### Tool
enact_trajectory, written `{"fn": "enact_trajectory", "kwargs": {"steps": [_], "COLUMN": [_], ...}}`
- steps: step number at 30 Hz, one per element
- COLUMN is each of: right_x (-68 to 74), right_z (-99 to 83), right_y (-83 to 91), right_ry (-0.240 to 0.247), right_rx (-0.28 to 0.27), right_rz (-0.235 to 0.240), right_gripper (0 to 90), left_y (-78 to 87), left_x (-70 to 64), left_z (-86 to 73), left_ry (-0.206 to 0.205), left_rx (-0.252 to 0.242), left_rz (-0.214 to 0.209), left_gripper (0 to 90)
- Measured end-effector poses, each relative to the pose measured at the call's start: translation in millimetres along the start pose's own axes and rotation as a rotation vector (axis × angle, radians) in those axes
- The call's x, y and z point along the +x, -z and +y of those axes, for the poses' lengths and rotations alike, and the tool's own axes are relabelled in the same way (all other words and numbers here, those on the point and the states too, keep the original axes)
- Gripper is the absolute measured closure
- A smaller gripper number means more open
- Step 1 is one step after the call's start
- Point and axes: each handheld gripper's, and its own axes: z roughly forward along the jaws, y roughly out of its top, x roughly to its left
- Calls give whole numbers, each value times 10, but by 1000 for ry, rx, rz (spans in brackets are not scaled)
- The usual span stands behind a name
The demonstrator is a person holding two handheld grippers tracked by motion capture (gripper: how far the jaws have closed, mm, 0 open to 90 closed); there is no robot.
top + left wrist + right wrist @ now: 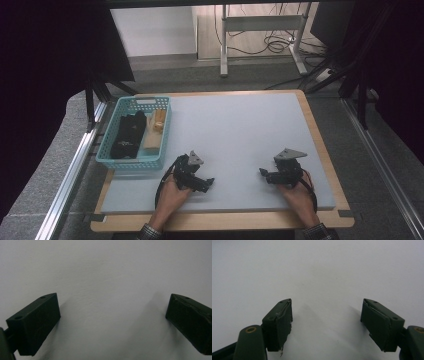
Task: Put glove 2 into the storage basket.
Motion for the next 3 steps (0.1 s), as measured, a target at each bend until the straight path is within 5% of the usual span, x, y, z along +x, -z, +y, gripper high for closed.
{"fn": "enact_trajectory", "kwargs": {"steps": [3], "right_x": [1], "right_z": [-2], "right_y": [0], "right_ry": [-1], "right_rx": [0], "right_rz": [1], "right_gripper": [246], "left_y": [-1], "left_x": [-5], "left_z": [-1], "left_ry": [3], "left_rx": [1], "left_rz": [3], "left_gripper": [0]}}
